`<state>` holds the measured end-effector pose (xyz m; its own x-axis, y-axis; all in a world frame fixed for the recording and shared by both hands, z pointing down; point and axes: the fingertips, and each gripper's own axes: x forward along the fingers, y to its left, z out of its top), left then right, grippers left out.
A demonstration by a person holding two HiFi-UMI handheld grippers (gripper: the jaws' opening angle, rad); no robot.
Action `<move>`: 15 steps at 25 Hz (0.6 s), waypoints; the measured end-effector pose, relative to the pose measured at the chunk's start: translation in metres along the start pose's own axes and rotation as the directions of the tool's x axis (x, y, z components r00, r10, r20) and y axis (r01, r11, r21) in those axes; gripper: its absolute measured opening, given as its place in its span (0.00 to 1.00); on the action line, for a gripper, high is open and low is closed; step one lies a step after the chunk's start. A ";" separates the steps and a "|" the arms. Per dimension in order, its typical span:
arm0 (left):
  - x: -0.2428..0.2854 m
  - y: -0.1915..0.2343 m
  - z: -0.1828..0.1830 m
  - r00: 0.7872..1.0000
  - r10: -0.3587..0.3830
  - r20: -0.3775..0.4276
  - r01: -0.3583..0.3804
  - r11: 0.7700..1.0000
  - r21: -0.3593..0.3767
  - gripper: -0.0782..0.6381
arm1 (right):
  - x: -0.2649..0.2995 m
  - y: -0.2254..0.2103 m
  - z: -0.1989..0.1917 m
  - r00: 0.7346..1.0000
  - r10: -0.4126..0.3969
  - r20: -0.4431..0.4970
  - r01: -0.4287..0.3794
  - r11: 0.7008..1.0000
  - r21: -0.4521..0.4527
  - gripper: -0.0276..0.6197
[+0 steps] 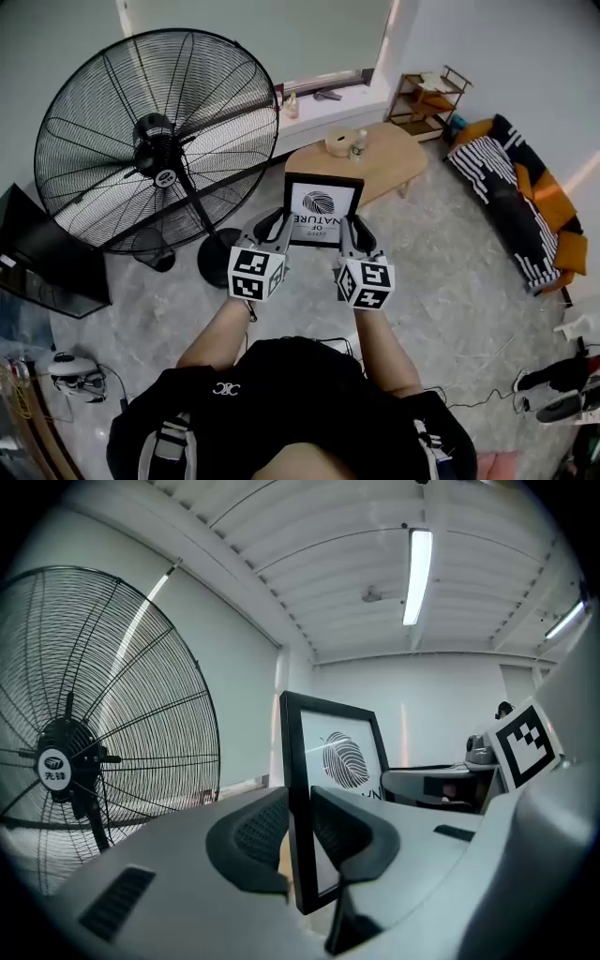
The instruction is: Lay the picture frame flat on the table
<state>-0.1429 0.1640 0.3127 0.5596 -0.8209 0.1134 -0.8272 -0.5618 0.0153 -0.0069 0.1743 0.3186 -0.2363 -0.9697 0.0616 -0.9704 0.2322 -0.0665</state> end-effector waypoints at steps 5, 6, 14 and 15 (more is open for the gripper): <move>0.000 0.020 -0.001 0.999 -0.040 0.006 0.040 0.999 0.014 0.23 | 0.013 0.014 -0.002 1.000 -0.029 0.003 0.029 1.000 -0.006 0.18; -0.001 0.023 -0.001 0.999 -0.046 0.009 0.046 0.999 0.019 0.23 | 0.014 0.018 -0.003 0.999 -0.033 0.005 0.033 0.999 -0.006 0.18; 0.006 0.040 -0.009 0.997 -0.072 0.001 0.072 0.997 0.008 0.23 | 0.029 0.025 -0.010 0.999 -0.054 -0.006 0.054 0.999 -0.002 0.18; 0.010 0.040 -0.008 0.997 -0.072 0.000 0.072 0.997 0.009 0.23 | 0.031 0.022 -0.010 0.999 -0.054 -0.007 0.054 0.999 0.000 0.18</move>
<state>-0.1710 0.1342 0.3228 0.6177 -0.7784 0.1117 -0.7842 -0.6203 0.0147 -0.0358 0.1499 0.3294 -0.1841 -0.9802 0.0724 -0.9817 0.1797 -0.0632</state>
